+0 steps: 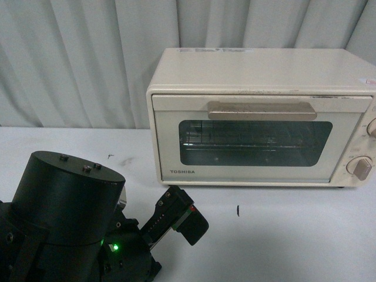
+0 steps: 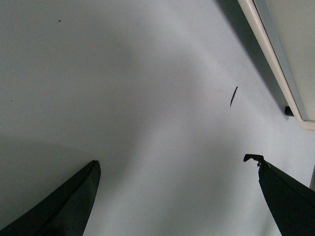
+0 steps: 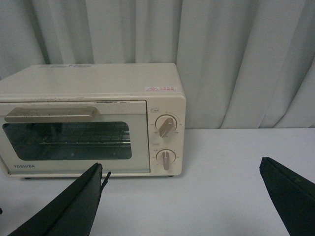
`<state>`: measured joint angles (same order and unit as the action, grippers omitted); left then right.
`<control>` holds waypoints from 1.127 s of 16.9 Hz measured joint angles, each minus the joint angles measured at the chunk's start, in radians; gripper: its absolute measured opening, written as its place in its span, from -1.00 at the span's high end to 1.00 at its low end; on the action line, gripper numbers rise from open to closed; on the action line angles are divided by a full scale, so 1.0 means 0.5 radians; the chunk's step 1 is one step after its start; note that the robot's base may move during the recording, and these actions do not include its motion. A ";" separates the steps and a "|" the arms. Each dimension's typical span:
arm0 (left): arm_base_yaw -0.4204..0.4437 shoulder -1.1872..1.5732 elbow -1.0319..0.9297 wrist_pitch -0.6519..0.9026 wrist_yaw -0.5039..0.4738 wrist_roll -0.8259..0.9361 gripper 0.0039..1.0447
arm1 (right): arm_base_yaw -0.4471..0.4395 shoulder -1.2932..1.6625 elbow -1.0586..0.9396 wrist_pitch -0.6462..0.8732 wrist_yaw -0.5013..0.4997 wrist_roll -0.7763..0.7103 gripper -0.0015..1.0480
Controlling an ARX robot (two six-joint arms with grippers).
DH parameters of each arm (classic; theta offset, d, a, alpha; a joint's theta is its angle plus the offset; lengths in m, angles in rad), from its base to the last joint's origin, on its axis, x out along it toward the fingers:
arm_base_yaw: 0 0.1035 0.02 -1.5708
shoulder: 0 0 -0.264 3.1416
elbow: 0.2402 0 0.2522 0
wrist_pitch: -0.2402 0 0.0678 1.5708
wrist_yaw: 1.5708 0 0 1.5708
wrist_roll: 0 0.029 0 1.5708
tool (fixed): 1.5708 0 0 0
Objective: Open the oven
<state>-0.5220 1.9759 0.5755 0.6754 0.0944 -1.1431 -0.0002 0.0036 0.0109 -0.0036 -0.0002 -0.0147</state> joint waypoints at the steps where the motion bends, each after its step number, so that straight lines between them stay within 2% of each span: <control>1: 0.000 0.000 0.000 0.000 0.000 0.001 -0.88 | 0.000 0.000 0.000 0.000 0.000 0.000 -0.87; 2: 0.000 0.000 0.000 0.000 0.000 0.000 -0.88 | 0.018 0.011 0.002 -0.006 0.062 -0.005 -0.87; 4: 0.001 0.000 0.000 -0.002 0.000 0.000 -0.88 | 0.202 0.245 0.050 0.124 0.542 -0.067 -0.87; 6: 0.000 0.000 0.000 -0.002 -0.002 0.001 -0.88 | 0.190 0.596 0.161 0.428 0.791 -0.185 -0.87; 7: 0.000 0.000 -0.001 -0.002 -0.001 0.001 -0.88 | 0.113 0.792 0.240 0.619 0.868 -0.249 -0.87; 8: 0.000 -0.001 -0.002 -0.001 0.003 0.001 -0.88 | 0.053 0.941 0.308 0.750 0.864 -0.295 -0.87; 10: 0.000 -0.001 -0.002 -0.002 0.003 0.001 -0.88 | 0.014 1.643 0.665 1.263 0.664 -0.508 -0.87; 11: 0.000 -0.001 -0.002 -0.002 0.004 0.001 -0.88 | 0.016 1.852 0.784 1.356 0.609 -0.601 -0.87; 12: 0.000 -0.001 -0.002 -0.001 0.008 0.001 -0.88 | 0.069 2.356 1.089 1.455 0.521 -0.873 -0.87; 13: 0.000 -0.002 -0.002 0.000 0.008 0.001 -0.88 | 0.189 2.908 1.509 1.476 0.427 -1.381 -0.87; 16: 0.000 -0.003 -0.002 -0.001 0.008 0.001 -0.88 | 0.321 3.126 1.675 1.476 0.331 -1.826 -0.87; 17: 0.000 -0.003 -0.002 -0.001 0.008 0.001 -0.88 | 0.359 3.147 1.684 1.476 0.291 -1.971 -0.76; 19: 0.000 -0.003 -0.002 -0.001 0.008 0.001 -0.88 | 0.425 3.169 1.685 1.474 0.203 -2.209 -0.41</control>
<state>-0.5220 1.9743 0.5747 0.6750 0.0986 -1.1427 0.2123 1.5883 0.8536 0.7334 0.1013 -1.1191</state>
